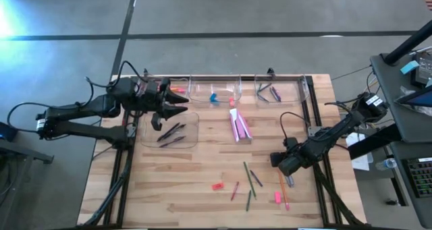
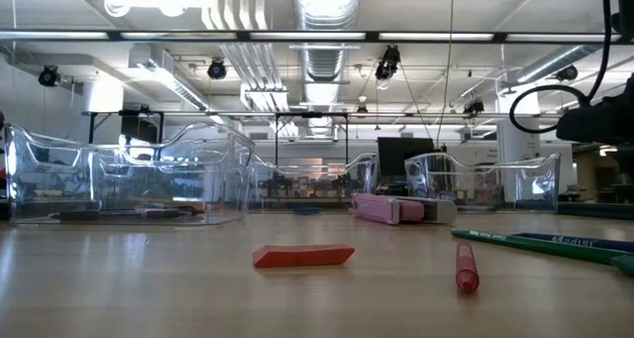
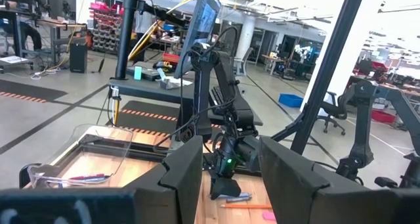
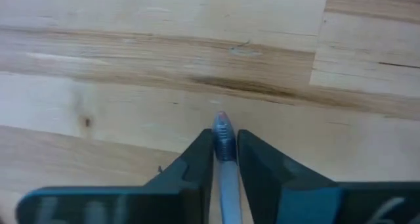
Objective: Sort crayons/erasers/pens/pencils in bins
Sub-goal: Put the gray pen into the bottom left transparent bin
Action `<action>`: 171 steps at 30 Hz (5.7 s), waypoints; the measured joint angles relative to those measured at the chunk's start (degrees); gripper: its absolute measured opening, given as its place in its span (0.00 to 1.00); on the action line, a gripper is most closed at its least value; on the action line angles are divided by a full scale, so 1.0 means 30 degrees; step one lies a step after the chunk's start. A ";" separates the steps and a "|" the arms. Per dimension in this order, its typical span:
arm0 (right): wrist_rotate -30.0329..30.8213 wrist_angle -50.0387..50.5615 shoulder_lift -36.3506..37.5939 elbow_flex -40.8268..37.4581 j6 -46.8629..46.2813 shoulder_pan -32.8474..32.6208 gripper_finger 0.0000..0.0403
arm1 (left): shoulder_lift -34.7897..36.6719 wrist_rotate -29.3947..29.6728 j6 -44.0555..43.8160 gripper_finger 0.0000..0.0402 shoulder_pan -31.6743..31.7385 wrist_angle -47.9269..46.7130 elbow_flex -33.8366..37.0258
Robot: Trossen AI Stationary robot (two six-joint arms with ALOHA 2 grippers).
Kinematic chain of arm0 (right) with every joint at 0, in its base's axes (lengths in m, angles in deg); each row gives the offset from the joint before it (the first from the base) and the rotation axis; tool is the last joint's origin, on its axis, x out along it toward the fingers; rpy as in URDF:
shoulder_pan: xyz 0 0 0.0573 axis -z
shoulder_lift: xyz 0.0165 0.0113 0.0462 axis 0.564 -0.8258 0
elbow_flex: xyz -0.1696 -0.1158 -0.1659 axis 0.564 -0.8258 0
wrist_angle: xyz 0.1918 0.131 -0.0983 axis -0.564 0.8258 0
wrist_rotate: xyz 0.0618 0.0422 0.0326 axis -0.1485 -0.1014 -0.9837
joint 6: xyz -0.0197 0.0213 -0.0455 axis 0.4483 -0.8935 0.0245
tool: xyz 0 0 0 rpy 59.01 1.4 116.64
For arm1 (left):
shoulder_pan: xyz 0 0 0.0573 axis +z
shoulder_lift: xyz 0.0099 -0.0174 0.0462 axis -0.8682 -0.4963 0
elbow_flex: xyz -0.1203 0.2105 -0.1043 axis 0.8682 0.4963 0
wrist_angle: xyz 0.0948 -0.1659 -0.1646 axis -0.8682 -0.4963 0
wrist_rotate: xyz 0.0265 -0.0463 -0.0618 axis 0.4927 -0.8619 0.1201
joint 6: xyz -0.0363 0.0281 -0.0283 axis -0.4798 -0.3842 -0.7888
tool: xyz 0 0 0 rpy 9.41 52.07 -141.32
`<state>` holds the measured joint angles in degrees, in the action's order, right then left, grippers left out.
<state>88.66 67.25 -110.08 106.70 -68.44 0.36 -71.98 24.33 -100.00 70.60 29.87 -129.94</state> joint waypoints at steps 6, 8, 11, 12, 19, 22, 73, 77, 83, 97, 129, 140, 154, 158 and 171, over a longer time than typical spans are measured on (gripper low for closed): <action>-0.0700 0.0327 0.0713 0.0205 0.0317 -0.0002 0.10 | 0.0005 0.0000 0.0004 0.33 0.0000 0.0005 0.0000; -0.0799 0.0740 0.1080 0.0537 0.0434 -0.0021 0.10 | 0.0015 0.0000 0.0004 0.33 0.0007 0.0004 0.0000; -0.0601 0.2515 0.1494 0.1376 0.0500 0.0000 0.10 | 0.0000 0.0000 0.0006 0.33 0.0007 0.0000 0.0000; -0.0581 0.3231 0.1635 0.1703 0.0528 -0.0007 0.10 | -0.0007 0.0000 0.0006 0.33 0.0007 0.0000 0.0007; 0.3268 0.5214 0.2623 0.4524 0.0857 0.0036 0.10 | -0.0510 -0.0026 0.0008 0.33 0.0007 0.0015 0.0007; 0.7694 0.4779 0.2945 0.5663 0.0714 0.0036 0.10 | -0.1155 -0.0036 -0.0324 0.33 0.0007 0.0015 0.0007; 0.8770 -1.7403 -0.3616 1.3038 2.3613 0.9362 0.09 | -0.9216 -0.3832 -0.9400 0.61 -0.0488 0.8342 0.0000; 0.8684 -1.7092 -0.3567 1.3079 2.3435 0.9362 0.09 | -0.9238 -0.3822 -0.9407 0.59 -0.0495 0.8228 0.0034; 0.8388 -1.6496 -0.2900 1.3196 2.3431 0.9316 0.09 | -0.9289 -0.3834 -0.9434 0.58 -0.0450 0.7876 0.0436; 0.8626 -1.6500 -0.2936 1.3155 2.3241 0.9328 0.09 | -0.9216 -0.3894 -0.9422 0.58 -0.0437 0.8625 0.0787; 0.8267 -1.8740 -0.4592 1.3130 2.2463 0.9691 0.09 | -0.9194 -0.2384 -0.9456 0.14 -0.0434 0.8732 0.0816; 0.7840 -1.8555 -0.3561 1.3140 2.4540 0.9993 0.26 | -0.7530 -0.3201 -0.7775 0.06 0.0535 0.6095 0.0842; 1.0716 -1.6261 -0.0854 1.3174 2.7977 0.9919 0.60 | -0.1859 0.0078 0.2466 0.06 0.1902 -1.5405 -0.0117; 1.5152 -1.6227 -0.0611 1.3174 2.8212 0.9572 0.59 | -0.1790 0.2499 0.3298 0.06 0.1902 -1.9180 -0.0102; 1.7349 -1.6054 -0.0570 1.3174 2.8374 0.9542 0.58 | -0.4460 0.5498 0.5631 0.08 0.1897 -2.1218 0.0007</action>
<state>140.71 19.09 -111.79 146.23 16.68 28.98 -85.36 40.82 -83.10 76.29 -33.78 -129.92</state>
